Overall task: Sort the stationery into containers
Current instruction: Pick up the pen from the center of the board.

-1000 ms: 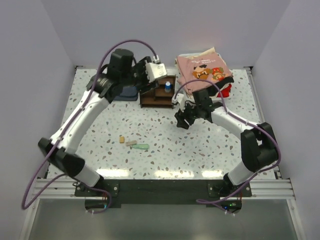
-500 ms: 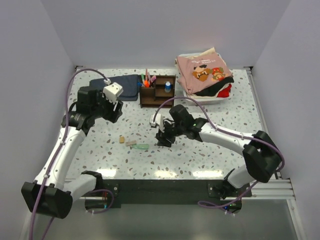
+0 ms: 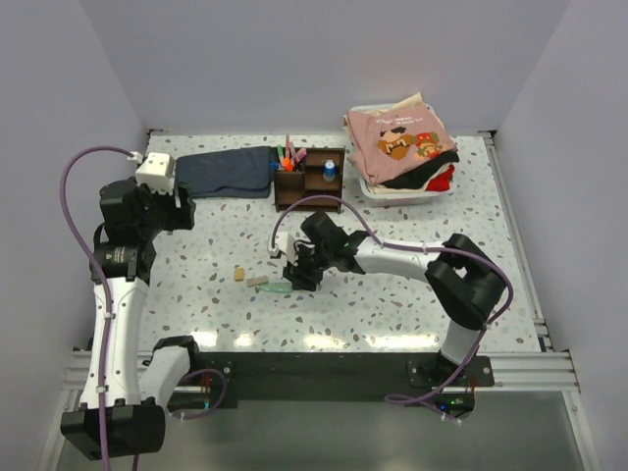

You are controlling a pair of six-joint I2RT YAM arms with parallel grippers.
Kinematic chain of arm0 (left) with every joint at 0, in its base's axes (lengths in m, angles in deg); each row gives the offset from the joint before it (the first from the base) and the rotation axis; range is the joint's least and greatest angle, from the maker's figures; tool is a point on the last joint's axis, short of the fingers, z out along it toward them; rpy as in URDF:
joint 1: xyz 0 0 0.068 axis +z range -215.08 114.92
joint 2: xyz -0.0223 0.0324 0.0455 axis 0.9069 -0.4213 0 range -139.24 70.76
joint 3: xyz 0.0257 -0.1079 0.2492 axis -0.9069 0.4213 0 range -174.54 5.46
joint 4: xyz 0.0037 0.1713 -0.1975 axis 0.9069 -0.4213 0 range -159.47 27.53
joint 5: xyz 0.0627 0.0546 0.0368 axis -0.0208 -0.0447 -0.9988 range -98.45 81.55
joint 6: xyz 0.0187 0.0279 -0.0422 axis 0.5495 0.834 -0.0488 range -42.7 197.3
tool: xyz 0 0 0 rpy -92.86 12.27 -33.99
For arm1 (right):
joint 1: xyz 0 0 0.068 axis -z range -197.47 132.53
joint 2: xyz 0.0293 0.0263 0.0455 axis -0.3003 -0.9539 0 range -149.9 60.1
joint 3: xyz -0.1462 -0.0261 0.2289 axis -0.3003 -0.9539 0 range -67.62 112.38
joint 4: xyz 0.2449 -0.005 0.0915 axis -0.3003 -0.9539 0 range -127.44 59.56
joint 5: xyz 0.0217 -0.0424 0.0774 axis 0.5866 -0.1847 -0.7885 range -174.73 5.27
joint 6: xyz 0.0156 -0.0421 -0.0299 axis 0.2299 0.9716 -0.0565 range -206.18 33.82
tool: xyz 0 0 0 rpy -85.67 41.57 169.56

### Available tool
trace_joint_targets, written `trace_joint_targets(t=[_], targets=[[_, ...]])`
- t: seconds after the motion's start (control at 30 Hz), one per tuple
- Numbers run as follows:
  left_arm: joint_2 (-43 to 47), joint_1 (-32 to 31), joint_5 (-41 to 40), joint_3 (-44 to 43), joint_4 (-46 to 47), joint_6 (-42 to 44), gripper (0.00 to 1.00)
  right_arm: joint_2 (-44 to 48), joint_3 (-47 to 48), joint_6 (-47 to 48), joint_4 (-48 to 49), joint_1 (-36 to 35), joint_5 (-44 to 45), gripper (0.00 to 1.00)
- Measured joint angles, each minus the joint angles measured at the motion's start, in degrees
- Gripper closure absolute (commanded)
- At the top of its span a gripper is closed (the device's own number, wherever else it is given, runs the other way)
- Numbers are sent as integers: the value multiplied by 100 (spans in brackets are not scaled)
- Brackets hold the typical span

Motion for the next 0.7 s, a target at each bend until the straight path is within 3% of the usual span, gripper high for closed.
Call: trace_joint_targets(t=[0.7], targets=[[-201,-42,-129,-358,374,216,24,-448,4,243,396,-511,610,47]])
